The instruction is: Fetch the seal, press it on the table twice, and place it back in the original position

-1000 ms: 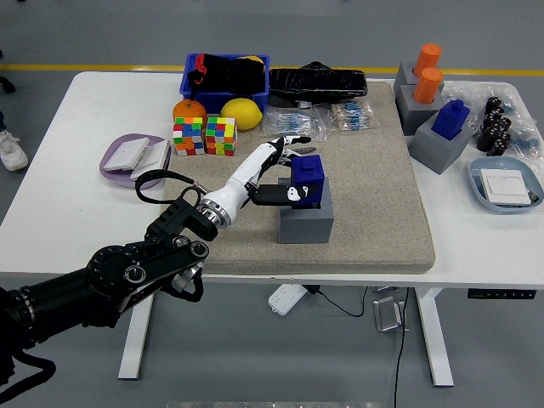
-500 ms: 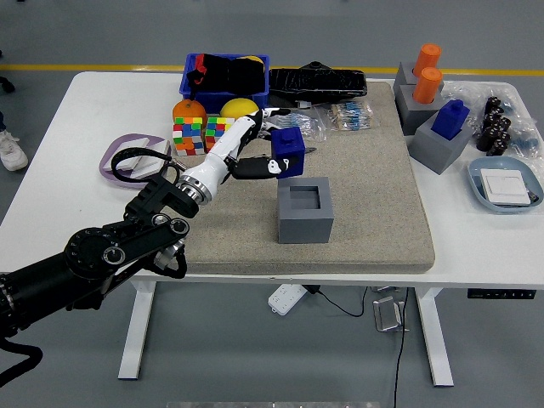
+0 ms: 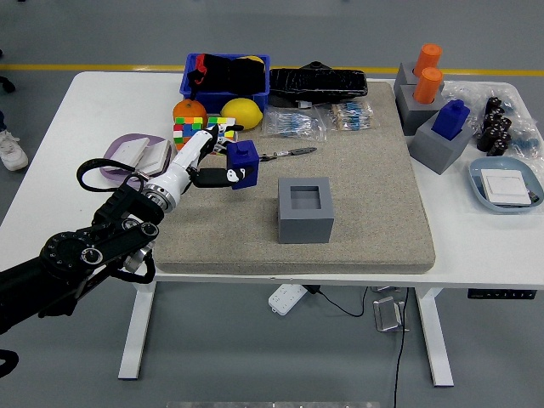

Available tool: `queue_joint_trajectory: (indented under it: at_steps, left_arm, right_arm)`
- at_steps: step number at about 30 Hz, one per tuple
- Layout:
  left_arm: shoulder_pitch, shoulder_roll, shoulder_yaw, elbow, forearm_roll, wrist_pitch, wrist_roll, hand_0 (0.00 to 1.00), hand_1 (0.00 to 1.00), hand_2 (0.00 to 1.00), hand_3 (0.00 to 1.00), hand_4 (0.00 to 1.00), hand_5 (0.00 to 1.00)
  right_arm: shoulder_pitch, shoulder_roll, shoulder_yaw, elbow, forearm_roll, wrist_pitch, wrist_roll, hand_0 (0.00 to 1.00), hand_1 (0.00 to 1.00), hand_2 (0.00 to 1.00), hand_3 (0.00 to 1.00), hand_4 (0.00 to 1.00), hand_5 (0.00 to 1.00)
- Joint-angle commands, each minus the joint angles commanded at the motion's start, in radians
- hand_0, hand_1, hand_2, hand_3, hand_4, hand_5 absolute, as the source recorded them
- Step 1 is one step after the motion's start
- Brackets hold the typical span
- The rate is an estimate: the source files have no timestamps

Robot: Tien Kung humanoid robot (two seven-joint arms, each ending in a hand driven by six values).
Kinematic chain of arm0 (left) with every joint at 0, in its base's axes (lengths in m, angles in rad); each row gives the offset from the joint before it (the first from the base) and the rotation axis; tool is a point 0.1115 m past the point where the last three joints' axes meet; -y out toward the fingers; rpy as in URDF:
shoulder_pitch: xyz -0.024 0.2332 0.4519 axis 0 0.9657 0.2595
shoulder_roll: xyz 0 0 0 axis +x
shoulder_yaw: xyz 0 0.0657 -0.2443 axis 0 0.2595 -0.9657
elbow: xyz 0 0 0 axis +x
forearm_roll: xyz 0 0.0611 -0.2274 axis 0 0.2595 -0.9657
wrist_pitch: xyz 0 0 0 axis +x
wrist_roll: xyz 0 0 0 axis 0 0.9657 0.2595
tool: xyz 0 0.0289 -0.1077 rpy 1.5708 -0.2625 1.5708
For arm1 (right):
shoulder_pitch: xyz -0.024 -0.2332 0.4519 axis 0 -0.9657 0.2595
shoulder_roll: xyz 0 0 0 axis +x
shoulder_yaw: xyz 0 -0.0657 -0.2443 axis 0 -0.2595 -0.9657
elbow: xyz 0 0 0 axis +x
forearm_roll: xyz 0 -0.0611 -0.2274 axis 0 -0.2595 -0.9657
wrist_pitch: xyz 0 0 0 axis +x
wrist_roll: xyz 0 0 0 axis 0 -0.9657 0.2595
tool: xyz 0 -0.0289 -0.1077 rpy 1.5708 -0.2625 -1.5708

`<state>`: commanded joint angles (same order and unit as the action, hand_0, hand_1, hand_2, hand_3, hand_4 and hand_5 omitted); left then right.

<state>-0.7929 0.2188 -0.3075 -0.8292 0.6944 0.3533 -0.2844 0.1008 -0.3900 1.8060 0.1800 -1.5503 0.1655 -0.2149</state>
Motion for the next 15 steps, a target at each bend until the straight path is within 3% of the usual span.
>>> queue_joint_trajectory:
  at_steps: [15]
  left_arm:
    - [0.035,-0.003,0.024,0.085,-0.079,-0.002,-0.032,0.83,0.531,0.473,0.818,0.584,0.002]
  right_arm:
    - [-0.003,0.004,0.007,0.0,-0.005,0.0,0.0,0.881,0.744,0.729,0.755,0.846,0.536]
